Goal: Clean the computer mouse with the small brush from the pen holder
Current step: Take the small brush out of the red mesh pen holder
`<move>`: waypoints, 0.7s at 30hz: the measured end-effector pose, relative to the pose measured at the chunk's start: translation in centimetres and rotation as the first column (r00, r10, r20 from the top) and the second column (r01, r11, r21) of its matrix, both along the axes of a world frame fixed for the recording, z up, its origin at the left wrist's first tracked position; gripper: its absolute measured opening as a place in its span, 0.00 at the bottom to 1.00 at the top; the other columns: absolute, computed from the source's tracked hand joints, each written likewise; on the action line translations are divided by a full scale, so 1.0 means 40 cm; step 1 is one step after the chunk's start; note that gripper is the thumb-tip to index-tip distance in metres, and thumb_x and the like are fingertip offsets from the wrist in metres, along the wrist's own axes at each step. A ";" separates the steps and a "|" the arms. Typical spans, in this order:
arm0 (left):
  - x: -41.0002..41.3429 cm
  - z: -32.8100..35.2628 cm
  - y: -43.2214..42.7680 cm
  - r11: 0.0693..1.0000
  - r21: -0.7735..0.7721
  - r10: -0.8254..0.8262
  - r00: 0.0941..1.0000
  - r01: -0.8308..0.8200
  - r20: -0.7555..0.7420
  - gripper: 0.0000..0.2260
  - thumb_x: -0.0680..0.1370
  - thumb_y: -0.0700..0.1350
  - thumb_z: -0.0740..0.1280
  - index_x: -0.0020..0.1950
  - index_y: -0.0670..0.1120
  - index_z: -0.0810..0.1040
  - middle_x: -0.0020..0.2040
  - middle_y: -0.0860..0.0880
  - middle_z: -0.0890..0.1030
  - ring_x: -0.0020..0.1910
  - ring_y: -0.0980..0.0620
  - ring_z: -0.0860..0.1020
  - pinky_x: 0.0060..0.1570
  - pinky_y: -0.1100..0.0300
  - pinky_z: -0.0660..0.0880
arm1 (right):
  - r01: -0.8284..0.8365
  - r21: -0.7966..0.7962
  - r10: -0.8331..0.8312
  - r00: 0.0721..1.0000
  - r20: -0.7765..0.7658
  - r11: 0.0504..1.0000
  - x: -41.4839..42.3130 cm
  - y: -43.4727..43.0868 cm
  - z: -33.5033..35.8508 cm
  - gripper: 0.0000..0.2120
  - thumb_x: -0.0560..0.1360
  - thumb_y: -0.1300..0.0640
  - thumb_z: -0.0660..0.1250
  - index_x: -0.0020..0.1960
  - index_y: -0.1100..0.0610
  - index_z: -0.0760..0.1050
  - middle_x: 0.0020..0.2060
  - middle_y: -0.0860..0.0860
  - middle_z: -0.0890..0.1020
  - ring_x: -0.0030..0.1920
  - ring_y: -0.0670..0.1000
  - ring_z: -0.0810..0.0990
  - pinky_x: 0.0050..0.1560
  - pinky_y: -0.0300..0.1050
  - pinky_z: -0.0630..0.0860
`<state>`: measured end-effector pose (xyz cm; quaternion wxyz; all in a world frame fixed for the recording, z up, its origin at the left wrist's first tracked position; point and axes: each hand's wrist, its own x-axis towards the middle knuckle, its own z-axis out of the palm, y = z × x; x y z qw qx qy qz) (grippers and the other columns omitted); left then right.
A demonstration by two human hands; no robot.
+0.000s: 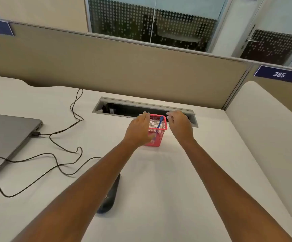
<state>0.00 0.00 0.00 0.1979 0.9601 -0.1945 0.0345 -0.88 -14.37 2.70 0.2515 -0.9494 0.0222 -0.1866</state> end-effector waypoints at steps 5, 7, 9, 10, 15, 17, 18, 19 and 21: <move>0.032 0.009 -0.012 0.998 0.064 0.004 0.992 0.004 -0.129 0.40 0.73 0.59 0.65 0.74 0.42 0.48 0.76 0.43 0.53 0.74 0.44 0.56 0.69 0.49 0.59 | -0.039 -0.164 0.014 0.988 -0.154 0.986 0.053 0.010 0.007 0.15 0.77 0.55 0.62 0.61 0.61 0.74 0.59 0.58 0.77 0.60 0.57 0.75 0.56 0.51 0.73; 0.041 0.009 -0.016 0.997 0.075 0.008 0.989 0.003 -0.151 0.40 0.73 0.61 0.63 0.74 0.42 0.47 0.77 0.43 0.51 0.74 0.45 0.54 0.70 0.49 0.59 | -0.056 -0.231 0.013 0.983 -0.181 0.971 0.066 0.013 0.003 0.15 0.77 0.54 0.62 0.59 0.61 0.75 0.57 0.59 0.78 0.58 0.58 0.76 0.53 0.50 0.74; 0.049 0.012 -0.016 0.997 0.082 0.020 0.988 -0.008 -0.153 0.40 0.74 0.62 0.61 0.74 0.42 0.46 0.77 0.43 0.50 0.75 0.46 0.52 0.70 0.49 0.58 | -0.063 -0.277 0.008 0.981 -0.196 0.959 0.074 0.014 0.000 0.14 0.77 0.54 0.62 0.57 0.62 0.76 0.55 0.59 0.79 0.55 0.57 0.77 0.51 0.49 0.75; 0.051 0.012 -0.017 0.996 0.086 0.022 0.988 -0.009 -0.152 0.39 0.74 0.62 0.60 0.74 0.42 0.46 0.77 0.43 0.50 0.75 0.46 0.52 0.70 0.49 0.58 | -0.065 -0.297 0.004 0.980 -0.201 0.953 0.078 0.014 -0.002 0.14 0.77 0.54 0.62 0.57 0.62 0.76 0.55 0.59 0.79 0.55 0.57 0.77 0.50 0.49 0.75; 0.059 0.009 -0.020 0.995 0.098 0.015 0.991 -0.003 -0.130 0.38 0.74 0.61 0.60 0.74 0.43 0.47 0.77 0.44 0.50 0.75 0.46 0.54 0.70 0.49 0.60 | -0.064 -0.342 0.005 0.985 -0.171 0.937 0.082 0.019 -0.022 0.14 0.78 0.55 0.61 0.58 0.63 0.74 0.56 0.59 0.78 0.56 0.57 0.77 0.52 0.49 0.76; 0.059 0.005 -0.020 0.995 0.098 0.016 0.992 -0.004 -0.125 0.38 0.74 0.61 0.60 0.74 0.43 0.48 0.77 0.44 0.51 0.75 0.46 0.54 0.70 0.49 0.60 | -0.066 -0.369 0.010 0.989 -0.151 0.927 0.084 0.022 -0.029 0.14 0.77 0.55 0.61 0.58 0.63 0.73 0.56 0.59 0.78 0.55 0.57 0.77 0.52 0.49 0.76; 0.060 0.002 -0.020 0.996 0.091 0.016 0.993 -0.006 -0.115 0.38 0.74 0.62 0.60 0.74 0.43 0.48 0.77 0.44 0.51 0.75 0.46 0.55 0.69 0.49 0.60 | -0.066 -0.379 0.013 0.990 -0.140 0.923 0.085 0.024 -0.033 0.14 0.77 0.55 0.62 0.58 0.63 0.73 0.56 0.59 0.78 0.55 0.57 0.77 0.52 0.48 0.76; 0.060 -0.002 -0.020 0.996 0.085 0.018 0.994 -0.008 -0.108 0.38 0.74 0.62 0.60 0.74 0.43 0.48 0.77 0.44 0.52 0.74 0.46 0.55 0.70 0.50 0.60 | -0.066 -0.385 0.016 0.991 -0.132 0.921 0.088 0.025 -0.036 0.13 0.77 0.56 0.62 0.58 0.63 0.73 0.56 0.60 0.78 0.55 0.57 0.77 0.52 0.49 0.76; 0.061 -0.008 -0.018 0.997 0.074 0.022 0.995 -0.015 -0.094 0.37 0.74 0.62 0.59 0.74 0.43 0.49 0.77 0.44 0.52 0.74 0.46 0.55 0.70 0.50 0.60 | -0.062 -0.399 0.016 0.993 -0.116 0.915 0.091 0.029 -0.041 0.13 0.76 0.58 0.64 0.58 0.63 0.73 0.56 0.60 0.77 0.55 0.57 0.77 0.52 0.48 0.77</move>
